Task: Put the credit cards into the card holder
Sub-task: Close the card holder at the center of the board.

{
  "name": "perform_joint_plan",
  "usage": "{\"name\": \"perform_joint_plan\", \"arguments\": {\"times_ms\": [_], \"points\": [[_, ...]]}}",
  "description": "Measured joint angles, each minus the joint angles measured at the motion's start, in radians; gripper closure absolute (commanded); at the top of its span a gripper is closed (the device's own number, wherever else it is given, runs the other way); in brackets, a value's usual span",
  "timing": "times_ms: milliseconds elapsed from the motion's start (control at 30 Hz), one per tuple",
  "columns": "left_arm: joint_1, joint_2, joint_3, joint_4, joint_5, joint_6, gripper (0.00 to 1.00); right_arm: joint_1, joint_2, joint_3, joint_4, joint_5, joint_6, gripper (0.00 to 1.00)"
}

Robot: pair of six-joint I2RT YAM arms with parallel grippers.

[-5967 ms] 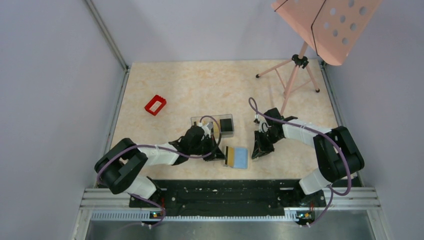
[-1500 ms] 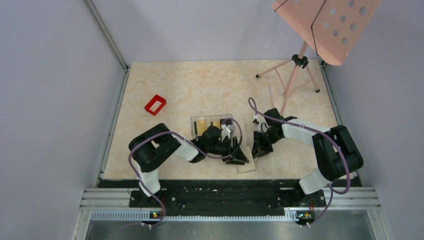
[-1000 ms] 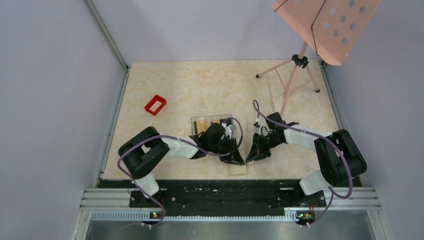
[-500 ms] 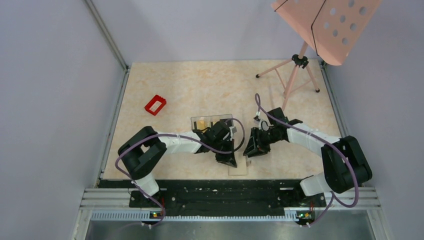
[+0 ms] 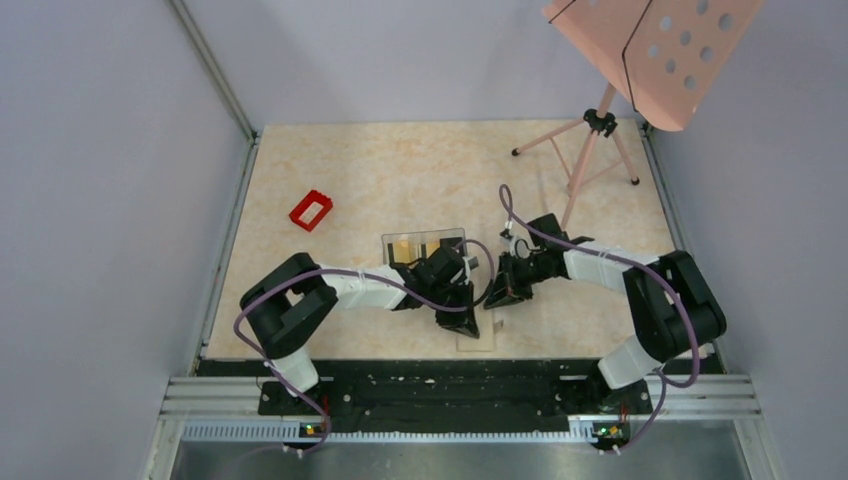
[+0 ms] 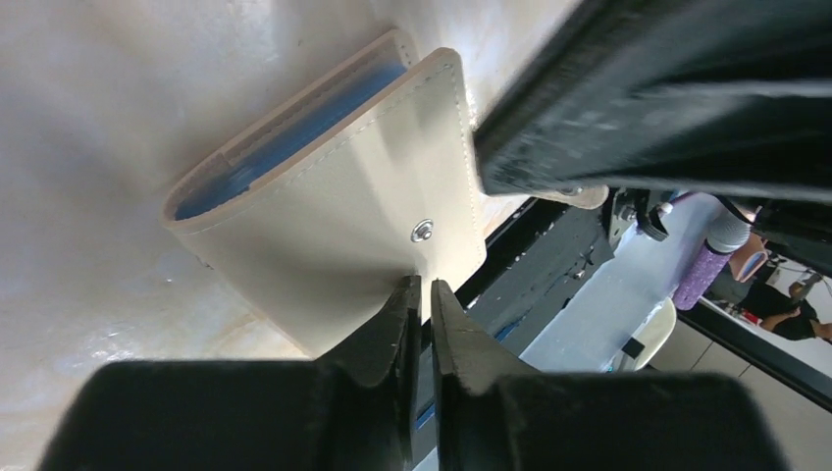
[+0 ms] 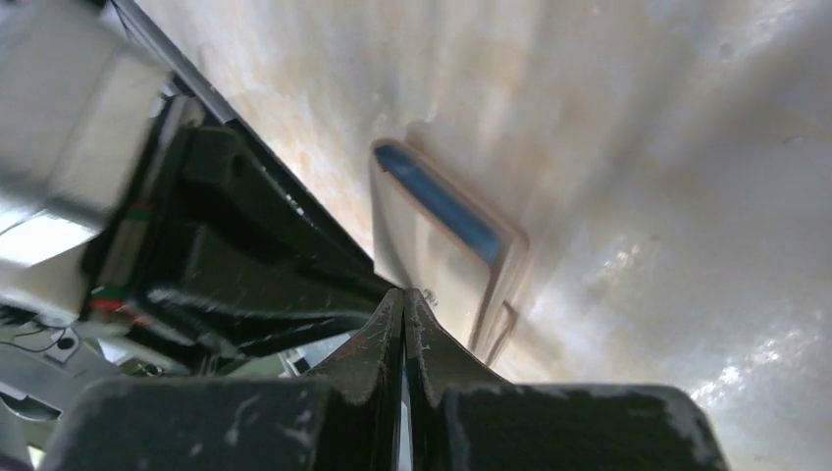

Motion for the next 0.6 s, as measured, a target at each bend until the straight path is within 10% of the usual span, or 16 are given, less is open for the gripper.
{"name": "perform_joint_plan", "arguments": {"times_ms": [267, 600], "points": [[-0.005, -0.009, 0.003, 0.085, 0.013, -0.061, 0.59, 0.0, 0.128, 0.0, 0.036, 0.014, -0.001, 1.0], [-0.051, 0.057, 0.242, -0.047, -0.024, -0.044, 0.57, 0.0, 0.136, 0.0, 0.039, 0.015, -0.001, 1.0]]}}
